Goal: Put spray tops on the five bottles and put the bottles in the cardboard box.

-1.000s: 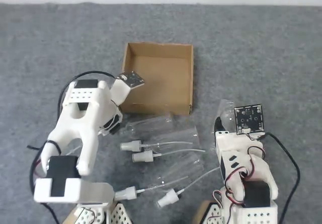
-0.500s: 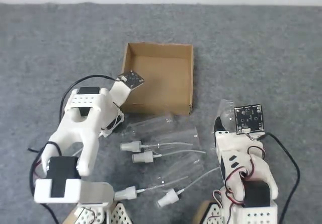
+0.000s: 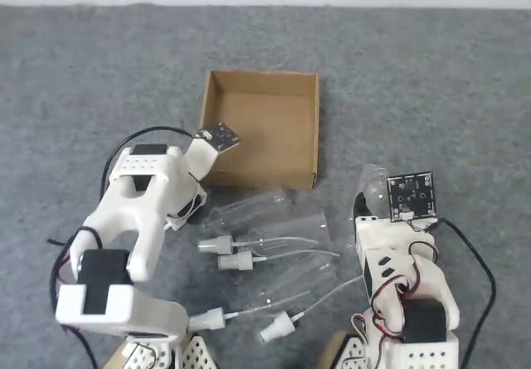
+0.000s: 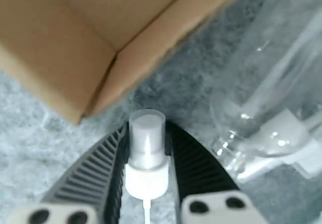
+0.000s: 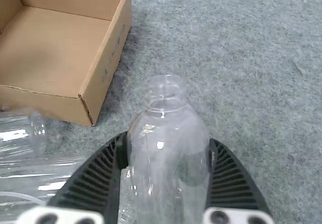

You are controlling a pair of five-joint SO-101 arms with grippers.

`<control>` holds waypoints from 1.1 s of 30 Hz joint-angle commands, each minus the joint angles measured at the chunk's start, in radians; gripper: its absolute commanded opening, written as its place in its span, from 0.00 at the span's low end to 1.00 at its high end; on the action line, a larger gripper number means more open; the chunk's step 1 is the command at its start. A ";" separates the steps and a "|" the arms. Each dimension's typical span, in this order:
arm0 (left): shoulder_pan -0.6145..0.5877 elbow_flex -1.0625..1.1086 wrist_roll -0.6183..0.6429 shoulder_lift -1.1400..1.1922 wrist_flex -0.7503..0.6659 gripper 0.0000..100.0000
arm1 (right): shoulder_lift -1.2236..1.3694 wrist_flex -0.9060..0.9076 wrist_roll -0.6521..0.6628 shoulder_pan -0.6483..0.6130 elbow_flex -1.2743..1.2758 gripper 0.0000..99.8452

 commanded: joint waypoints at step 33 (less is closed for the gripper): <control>-0.012 -0.056 0.078 -0.743 0.368 0.01 | -0.013 -0.024 -0.152 0.016 -0.041 0.11</control>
